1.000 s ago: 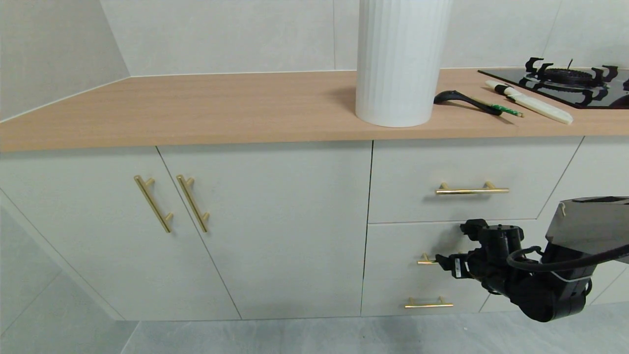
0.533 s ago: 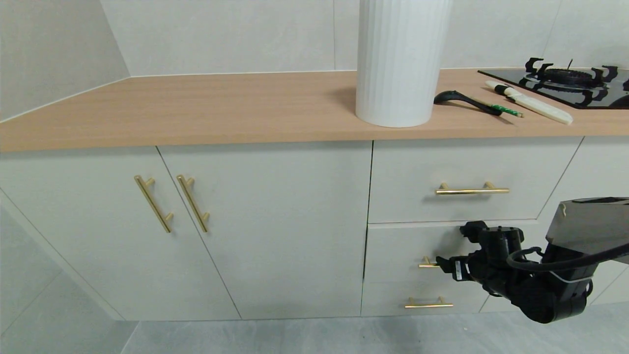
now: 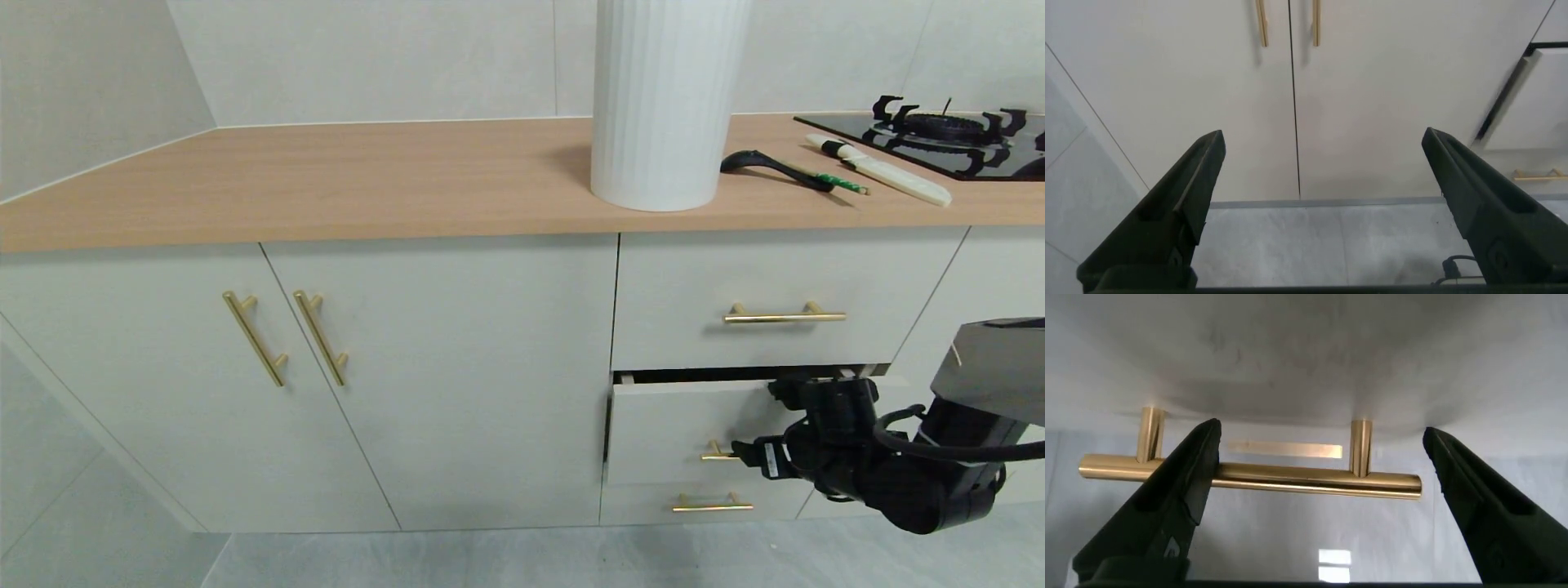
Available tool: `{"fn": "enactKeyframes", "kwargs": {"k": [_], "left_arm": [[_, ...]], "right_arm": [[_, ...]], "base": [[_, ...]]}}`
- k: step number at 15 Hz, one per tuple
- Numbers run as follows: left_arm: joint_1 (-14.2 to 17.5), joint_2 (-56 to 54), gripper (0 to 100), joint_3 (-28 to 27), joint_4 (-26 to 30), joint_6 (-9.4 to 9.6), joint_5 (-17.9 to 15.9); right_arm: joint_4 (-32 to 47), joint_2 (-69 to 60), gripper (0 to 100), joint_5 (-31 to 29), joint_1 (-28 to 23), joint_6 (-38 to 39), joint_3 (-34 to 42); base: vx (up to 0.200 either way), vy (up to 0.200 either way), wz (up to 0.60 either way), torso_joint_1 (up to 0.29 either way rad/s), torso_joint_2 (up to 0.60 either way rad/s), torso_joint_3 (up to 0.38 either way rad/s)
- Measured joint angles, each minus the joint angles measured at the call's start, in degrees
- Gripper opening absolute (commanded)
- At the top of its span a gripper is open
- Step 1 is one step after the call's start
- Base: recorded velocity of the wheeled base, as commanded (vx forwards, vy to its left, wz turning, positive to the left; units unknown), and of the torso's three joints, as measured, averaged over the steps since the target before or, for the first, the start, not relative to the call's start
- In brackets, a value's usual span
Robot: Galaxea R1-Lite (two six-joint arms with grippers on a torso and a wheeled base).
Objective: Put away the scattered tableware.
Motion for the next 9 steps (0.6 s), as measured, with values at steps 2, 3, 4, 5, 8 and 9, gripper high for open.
{"fn": "enactKeyframes", "kwargs": {"k": [2,3,4,5,8,9], "left_arm": [[0.0,0.0,100,0.0,0.0,0.0,0.0],[0.0,0.0,100,0.0,0.0,0.02,0.0],[0.0,0.0,100,0.0,0.0,0.0,0.0],[0.02,0.0,100,0.0,0.0,0.0,0.0],[0.0,0.0,100,0.0,0.0,0.0,0.0],[0.0,0.0,100,0.0,-0.02,0.0,0.0]], "right_arm": [[8.02,-5.08,100,1.95,0.24,-0.09,0.59],[11.95,-8.47,100,2.95,0.35,-0.06,0.61],[15.45,-12.19,100,3.58,0.74,0.02,0.72],[17.71,-15.49,100,3.96,1.24,0.09,0.79],[20.46,-25.65,100,3.86,3.58,0.33,0.9],[20.26,-28.1,100,2.68,4.33,0.46,0.88]], "base": [[0.0,0.0,0.0,0.0,0.0,0.0],[0.0,0.0,0.0,0.0,0.0,0.0],[0.0,0.0,0.0,0.0,0.0,0.0],[0.0,0.0,0.0,0.0,0.0,0.0],[0.0,0.0,0.0,0.0,0.0,0.0],[0.0,0.0,0.0,0.0,0.0,0.0]]}}
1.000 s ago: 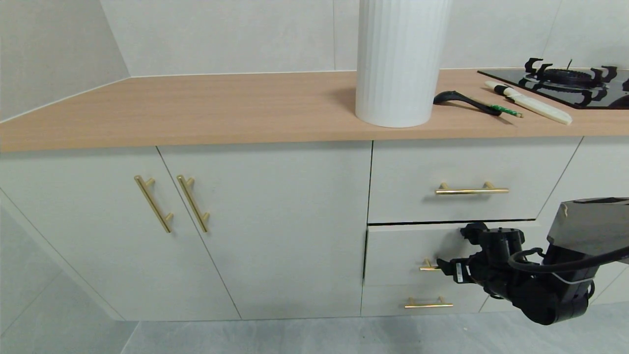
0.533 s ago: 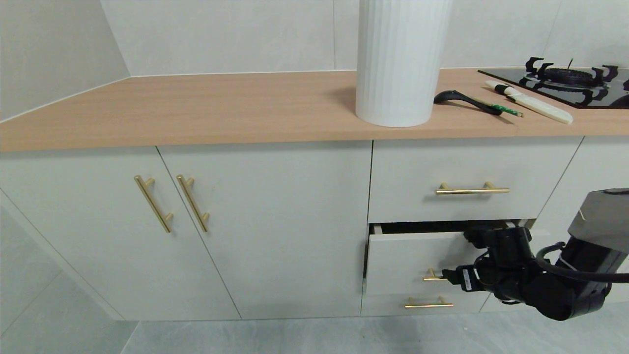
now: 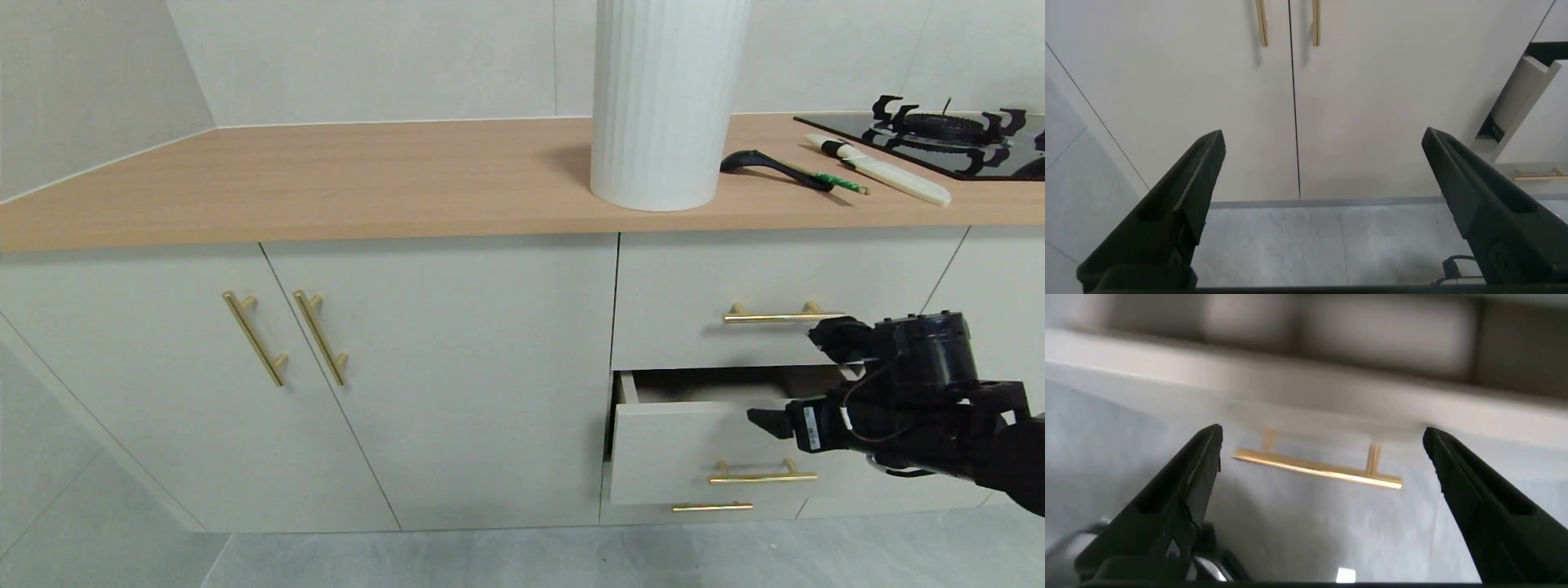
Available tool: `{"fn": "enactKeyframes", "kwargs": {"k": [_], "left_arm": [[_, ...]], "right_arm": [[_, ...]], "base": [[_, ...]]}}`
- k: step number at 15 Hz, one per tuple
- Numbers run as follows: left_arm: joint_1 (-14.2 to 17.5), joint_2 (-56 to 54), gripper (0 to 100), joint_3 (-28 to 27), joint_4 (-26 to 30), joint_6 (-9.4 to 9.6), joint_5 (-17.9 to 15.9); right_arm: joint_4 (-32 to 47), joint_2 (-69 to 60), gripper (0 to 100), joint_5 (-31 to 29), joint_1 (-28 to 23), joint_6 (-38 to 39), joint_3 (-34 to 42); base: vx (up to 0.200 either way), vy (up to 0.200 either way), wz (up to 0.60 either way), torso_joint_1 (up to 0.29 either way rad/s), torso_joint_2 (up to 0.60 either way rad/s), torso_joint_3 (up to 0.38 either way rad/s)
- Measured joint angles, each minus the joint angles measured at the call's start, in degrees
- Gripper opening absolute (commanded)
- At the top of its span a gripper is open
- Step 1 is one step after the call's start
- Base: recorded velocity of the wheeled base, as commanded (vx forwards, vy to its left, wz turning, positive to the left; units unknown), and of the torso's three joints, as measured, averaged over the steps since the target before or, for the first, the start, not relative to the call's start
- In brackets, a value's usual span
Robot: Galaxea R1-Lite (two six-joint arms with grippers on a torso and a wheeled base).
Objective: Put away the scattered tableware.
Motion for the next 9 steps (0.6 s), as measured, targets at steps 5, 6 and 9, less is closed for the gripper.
{"fn": "enactKeyframes", "kwargs": {"k": [5,6,9], "left_arm": [[0.0,0.0,100,0.0,0.02,0.0,0.0],[0.0,0.0,100,0.0,0.0,0.0,0.0],[0.0,0.0,100,0.0,0.02,0.0,-0.02]], "right_arm": [[-8.0,0.34,100,-2.22,0.77,0.52,-0.33],[-11.06,2.12,100,-2.79,0.77,0.68,-0.3],[-18.77,8.52,100,-4.99,0.77,1.29,-0.27]], "base": [[0.0,0.0,0.0,0.0,0.0,0.0],[0.0,0.0,0.0,0.0,0.0,0.0],[0.0,0.0,0.0,0.0,0.0,0.0]]}}
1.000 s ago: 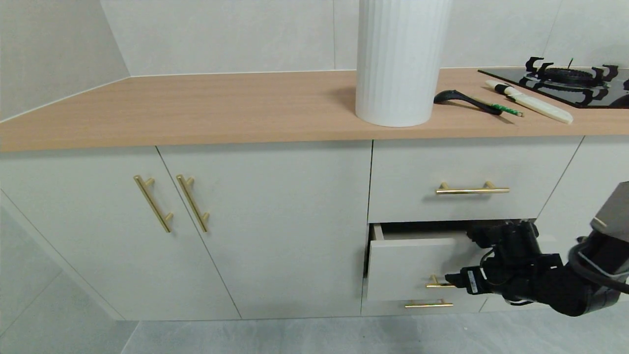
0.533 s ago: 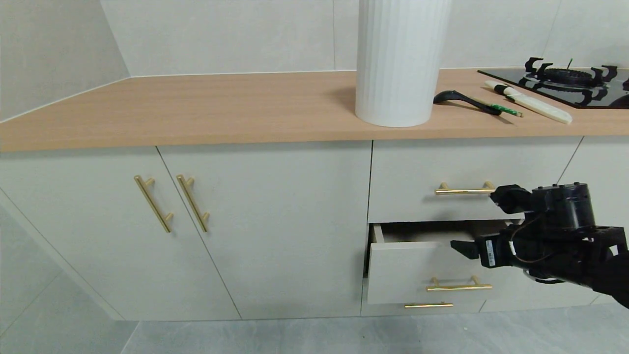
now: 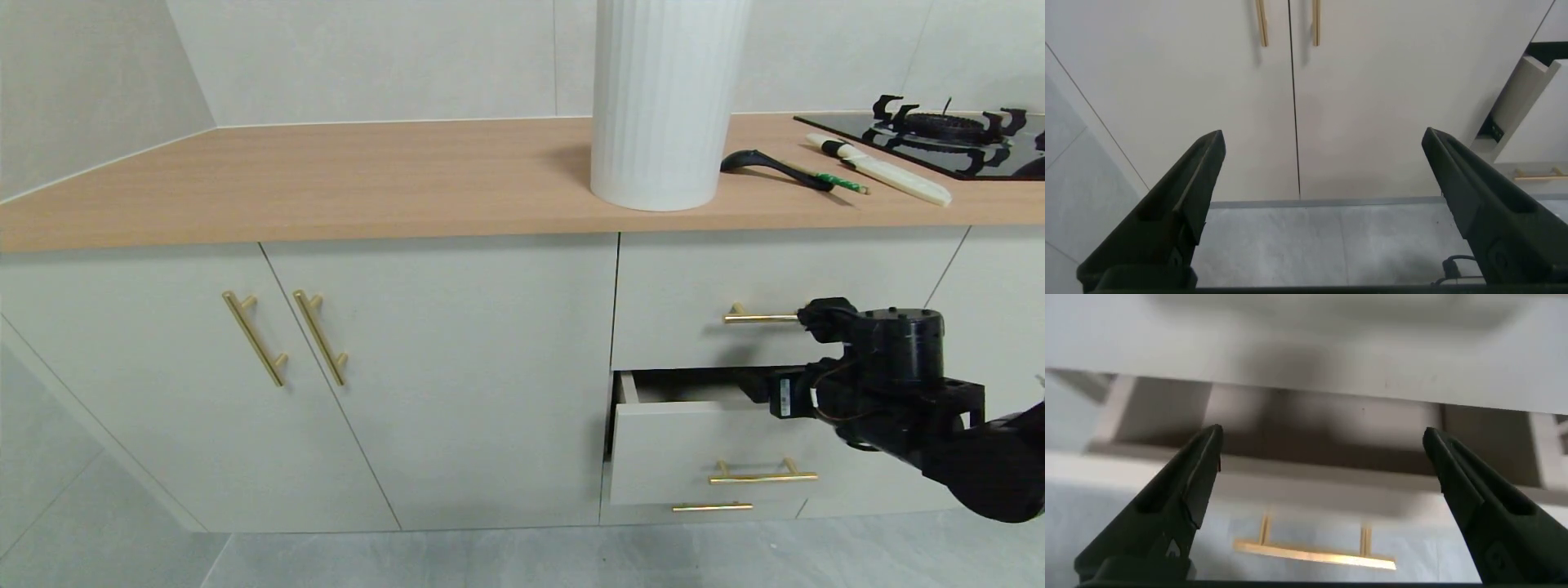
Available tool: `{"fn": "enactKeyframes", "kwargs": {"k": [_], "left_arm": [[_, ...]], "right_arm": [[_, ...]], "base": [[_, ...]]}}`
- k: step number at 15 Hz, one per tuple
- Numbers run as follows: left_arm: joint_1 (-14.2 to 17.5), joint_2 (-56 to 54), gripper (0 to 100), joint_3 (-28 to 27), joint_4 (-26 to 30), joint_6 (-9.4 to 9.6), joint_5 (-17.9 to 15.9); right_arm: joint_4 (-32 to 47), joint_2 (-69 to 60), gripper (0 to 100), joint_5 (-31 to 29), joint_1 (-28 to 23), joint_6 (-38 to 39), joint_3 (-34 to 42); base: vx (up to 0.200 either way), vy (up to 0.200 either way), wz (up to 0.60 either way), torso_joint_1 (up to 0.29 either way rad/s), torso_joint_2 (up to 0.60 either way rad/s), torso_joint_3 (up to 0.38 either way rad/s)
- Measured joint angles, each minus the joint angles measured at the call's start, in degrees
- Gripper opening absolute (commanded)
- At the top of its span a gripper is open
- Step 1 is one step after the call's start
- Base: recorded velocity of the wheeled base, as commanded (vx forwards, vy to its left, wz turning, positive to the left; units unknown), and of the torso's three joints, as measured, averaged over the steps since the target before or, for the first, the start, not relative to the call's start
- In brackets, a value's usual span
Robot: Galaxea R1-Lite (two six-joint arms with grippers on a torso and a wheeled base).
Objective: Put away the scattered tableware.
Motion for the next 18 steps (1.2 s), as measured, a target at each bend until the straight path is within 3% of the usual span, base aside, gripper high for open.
{"fn": "enactKeyframes", "kwargs": {"k": [4,9,13,18], "left_arm": [[0.0,0.0,100,0.0,0.0,0.0,0.02],[0.0,0.0,100,0.0,0.0,0.0,0.0],[0.0,0.0,100,0.0,0.0,0.0,0.02],[0.0,0.0,100,0.0,0.0,0.0,0.02]], "right_arm": [[-4.88,6.81,100,-1.67,0.06,0.29,-0.5],[-4.55,8.02,100,-1.67,0.3,0.29,-0.09],[2.86,5.23,100,-1.45,0.55,0.21,0.11],[18.48,0.28,100,-0.27,0.66,-0.01,-1.22]], "base": [[0.0,0.0,0.0,0.0,0.0,0.0],[0.0,0.0,0.0,0.0,0.0,0.0],[0.0,0.0,0.0,0.0,0.0,0.0],[0.0,0.0,0.0,0.0,0.0,0.0]]}}
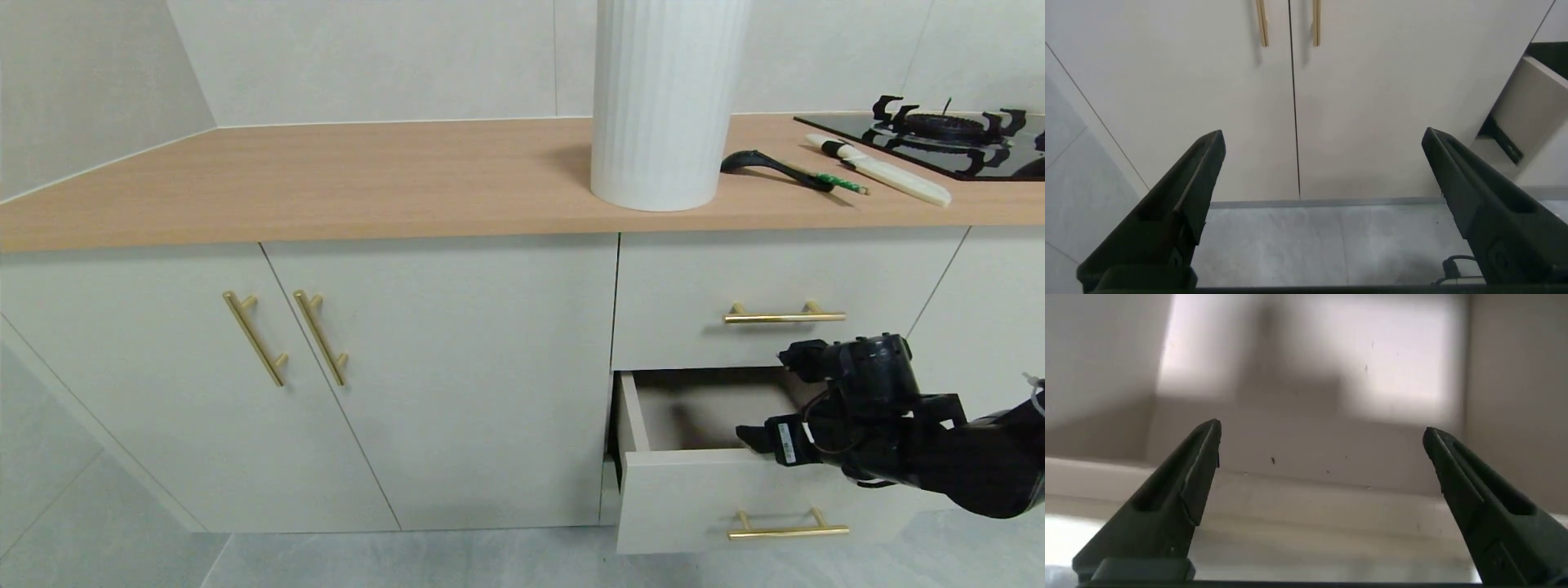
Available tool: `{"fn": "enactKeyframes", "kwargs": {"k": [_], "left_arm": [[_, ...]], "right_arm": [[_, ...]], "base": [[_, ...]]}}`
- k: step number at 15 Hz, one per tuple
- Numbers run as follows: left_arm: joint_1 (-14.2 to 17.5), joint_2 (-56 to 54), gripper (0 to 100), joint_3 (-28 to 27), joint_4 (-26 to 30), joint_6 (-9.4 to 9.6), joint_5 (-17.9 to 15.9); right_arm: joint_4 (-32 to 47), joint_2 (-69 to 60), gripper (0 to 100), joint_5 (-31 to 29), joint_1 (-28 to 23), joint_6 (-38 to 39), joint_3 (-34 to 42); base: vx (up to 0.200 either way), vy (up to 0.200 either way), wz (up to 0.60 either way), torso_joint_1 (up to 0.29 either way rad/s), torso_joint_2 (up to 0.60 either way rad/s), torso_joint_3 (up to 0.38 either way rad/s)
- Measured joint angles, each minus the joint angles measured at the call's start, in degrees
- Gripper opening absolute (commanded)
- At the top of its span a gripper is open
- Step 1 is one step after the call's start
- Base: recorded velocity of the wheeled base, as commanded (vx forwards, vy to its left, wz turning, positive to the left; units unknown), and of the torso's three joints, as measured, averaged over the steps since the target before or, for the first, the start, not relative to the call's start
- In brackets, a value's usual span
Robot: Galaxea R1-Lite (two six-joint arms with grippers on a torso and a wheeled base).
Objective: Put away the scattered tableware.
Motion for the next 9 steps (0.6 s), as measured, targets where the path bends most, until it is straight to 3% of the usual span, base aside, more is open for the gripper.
{"fn": "enactKeyframes", "kwargs": {"k": [5,9], "left_arm": [[0.0,0.0,100,0.0,0.0,0.0,0.0],[0.0,0.0,100,0.0,0.0,0.0,0.0]], "right_arm": [[9.59,-2.82,100,0.13,0.04,0.09,-2.28],[22.27,-6.27,100,2.95,0.11,0.2,-4.83]], "base": [[0.0,0.0,0.0,0.0,0.0,0.0],[0.0,0.0,0.0,0.0,0.0,0.0]]}}
